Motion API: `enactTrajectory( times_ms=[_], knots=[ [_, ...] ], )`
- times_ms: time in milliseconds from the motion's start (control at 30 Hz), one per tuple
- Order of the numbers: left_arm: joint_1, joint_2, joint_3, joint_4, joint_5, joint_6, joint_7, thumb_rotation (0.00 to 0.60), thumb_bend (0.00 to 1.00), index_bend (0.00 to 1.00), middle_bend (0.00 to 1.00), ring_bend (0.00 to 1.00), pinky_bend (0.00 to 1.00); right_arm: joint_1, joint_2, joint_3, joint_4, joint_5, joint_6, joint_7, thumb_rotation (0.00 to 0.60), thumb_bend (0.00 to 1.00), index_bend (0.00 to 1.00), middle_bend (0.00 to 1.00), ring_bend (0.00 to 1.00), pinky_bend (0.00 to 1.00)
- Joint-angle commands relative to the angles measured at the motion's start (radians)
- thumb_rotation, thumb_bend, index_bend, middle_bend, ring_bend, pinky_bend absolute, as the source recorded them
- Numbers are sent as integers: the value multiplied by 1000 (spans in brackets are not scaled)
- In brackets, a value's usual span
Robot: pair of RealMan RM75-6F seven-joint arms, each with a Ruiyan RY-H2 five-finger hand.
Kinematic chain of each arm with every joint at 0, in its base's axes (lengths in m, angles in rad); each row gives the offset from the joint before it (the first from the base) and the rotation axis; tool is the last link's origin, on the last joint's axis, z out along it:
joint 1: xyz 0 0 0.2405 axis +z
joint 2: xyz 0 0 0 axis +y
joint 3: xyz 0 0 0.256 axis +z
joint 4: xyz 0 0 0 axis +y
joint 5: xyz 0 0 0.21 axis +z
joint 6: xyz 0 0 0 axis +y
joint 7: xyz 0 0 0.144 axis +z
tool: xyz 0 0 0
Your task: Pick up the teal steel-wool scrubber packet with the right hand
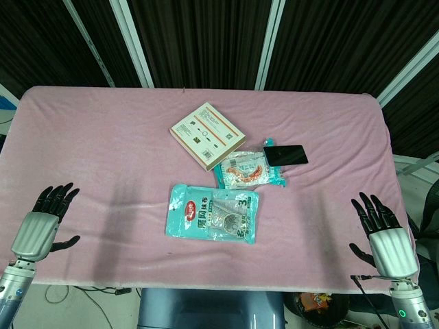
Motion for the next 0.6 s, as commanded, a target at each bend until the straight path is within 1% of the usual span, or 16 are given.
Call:
enactTrajectory(
  times_ms=[33, 600],
  knots=[
    [0, 0, 0, 0, -1, 0, 0, 600, 0, 0, 0, 0, 0, -1, 0, 1, 0, 0, -2, 0, 600, 93, 0, 0, 0, 215],
    [2, 3, 0, -2, 0, 4, -6, 600, 0, 0, 0, 0, 0, 0, 4, 2, -12, -18, -7, -1, 600, 93, 0, 0, 0, 215]
  ],
)
